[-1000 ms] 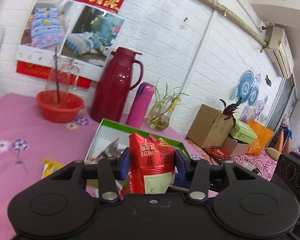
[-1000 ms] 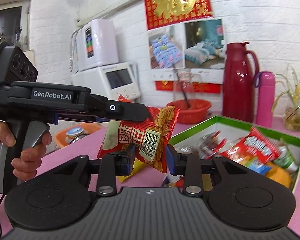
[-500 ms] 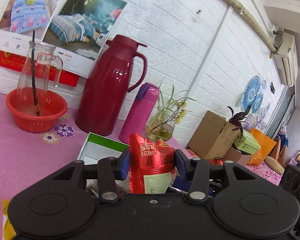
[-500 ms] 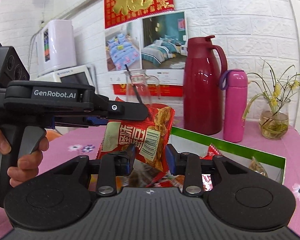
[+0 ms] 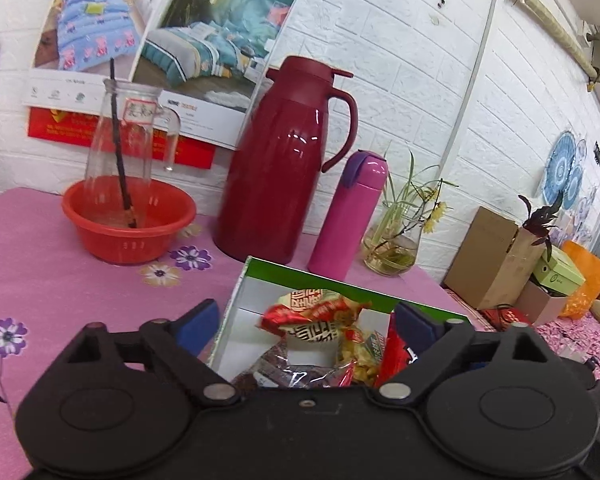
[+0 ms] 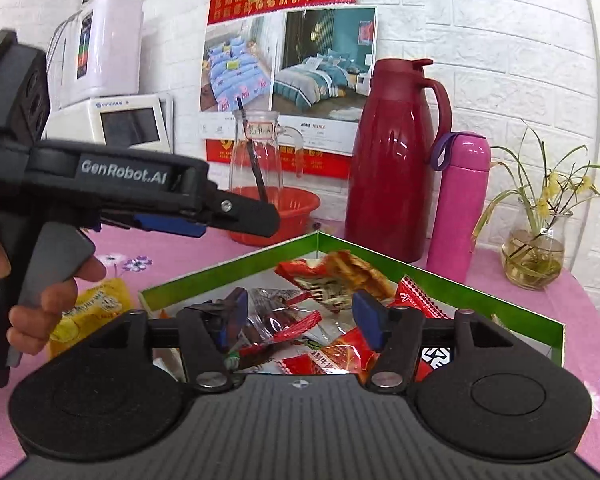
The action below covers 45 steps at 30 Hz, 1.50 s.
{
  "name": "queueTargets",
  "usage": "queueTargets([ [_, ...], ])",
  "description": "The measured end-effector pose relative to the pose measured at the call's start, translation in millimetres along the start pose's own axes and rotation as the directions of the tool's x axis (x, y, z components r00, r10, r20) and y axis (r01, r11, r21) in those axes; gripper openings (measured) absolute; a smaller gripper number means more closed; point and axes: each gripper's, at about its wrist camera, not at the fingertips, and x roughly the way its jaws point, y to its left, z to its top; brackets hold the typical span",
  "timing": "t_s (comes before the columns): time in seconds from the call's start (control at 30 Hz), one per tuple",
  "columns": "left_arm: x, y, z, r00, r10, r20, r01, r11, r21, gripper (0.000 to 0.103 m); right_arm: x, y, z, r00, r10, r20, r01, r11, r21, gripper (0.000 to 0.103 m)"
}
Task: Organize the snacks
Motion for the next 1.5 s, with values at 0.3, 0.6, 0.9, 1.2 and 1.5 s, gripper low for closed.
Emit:
queueTargets([
  [0.3, -43, -13, -20, 0.993, 0.111, -0.028, -0.110, 0.993, 0.045, 0.103, -41, 13, -3, 0.999, 0.042, 0.011, -0.043, 0.996, 0.077, 0.103],
  [0.6, -88, -16, -37, 0.988, 0.151, -0.027, -0.149, 0.988, 0.049, 0.103, -62, 44, -13, 0.989, 0.142, -0.044, -0.136, 0.984, 0.113, 0.103],
  [0.9, -124, 2, -48, 0.980, 0.199, -0.021, -0.199, 0.979, 0.039, 0.103, -65, 85, -16, 0.984, 0.154, -0.091, -0.150, 0.987, 0.051, 0.103],
  [1.2, -130, 58, -45, 0.960, 0.276, -0.053, -0.278, 0.960, -0.025, 0.103, -57, 102, -22, 0.972, 0.183, -0.148, -0.177, 0.983, 0.053, 0.088],
  [1.5, -83, 90, -54, 0.966, 0.222, -0.132, -0.235, 0.968, -0.087, 0.102, -67, 109, -32, 0.969, 0.184, -0.165, -0.185, 0.983, 0.006, 0.088],
])
